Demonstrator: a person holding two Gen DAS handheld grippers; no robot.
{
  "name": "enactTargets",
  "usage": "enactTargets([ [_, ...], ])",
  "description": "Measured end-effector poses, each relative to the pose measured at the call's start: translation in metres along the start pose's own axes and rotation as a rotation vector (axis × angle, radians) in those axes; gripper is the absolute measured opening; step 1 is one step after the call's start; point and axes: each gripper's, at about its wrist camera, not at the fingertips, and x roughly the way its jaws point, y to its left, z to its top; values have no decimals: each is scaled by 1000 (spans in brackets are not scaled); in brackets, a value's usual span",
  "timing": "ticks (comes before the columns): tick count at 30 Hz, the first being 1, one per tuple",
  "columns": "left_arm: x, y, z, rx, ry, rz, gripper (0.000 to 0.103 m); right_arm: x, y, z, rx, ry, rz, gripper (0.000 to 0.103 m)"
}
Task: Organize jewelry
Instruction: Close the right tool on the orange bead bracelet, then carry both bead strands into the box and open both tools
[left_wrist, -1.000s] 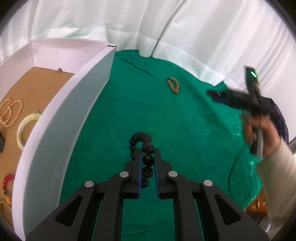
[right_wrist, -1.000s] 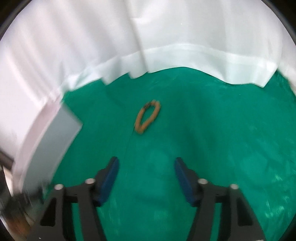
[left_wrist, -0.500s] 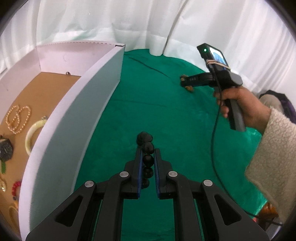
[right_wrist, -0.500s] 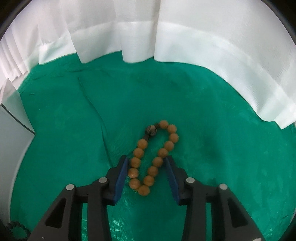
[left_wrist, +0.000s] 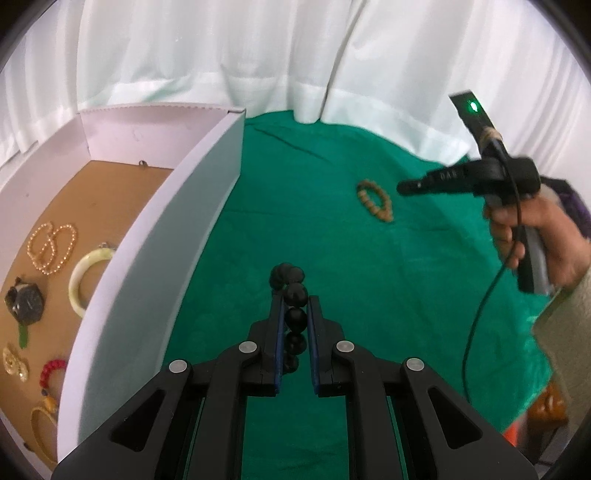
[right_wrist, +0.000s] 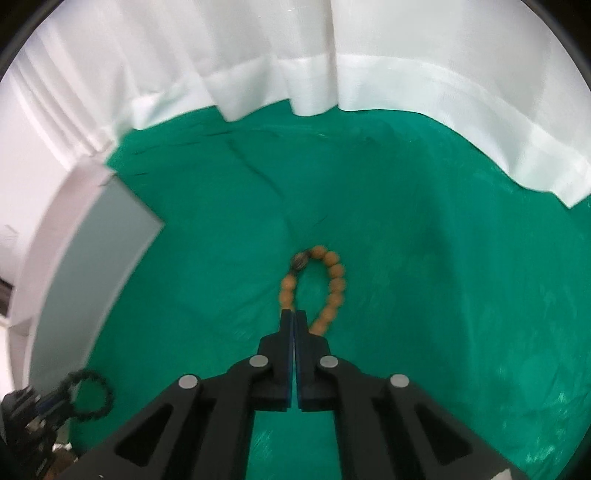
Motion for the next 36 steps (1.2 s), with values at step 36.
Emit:
enactTargets([
  [36,-158,51,-1,-204,-140,-221,9,-75,82,17,-12,-240,130,14],
])
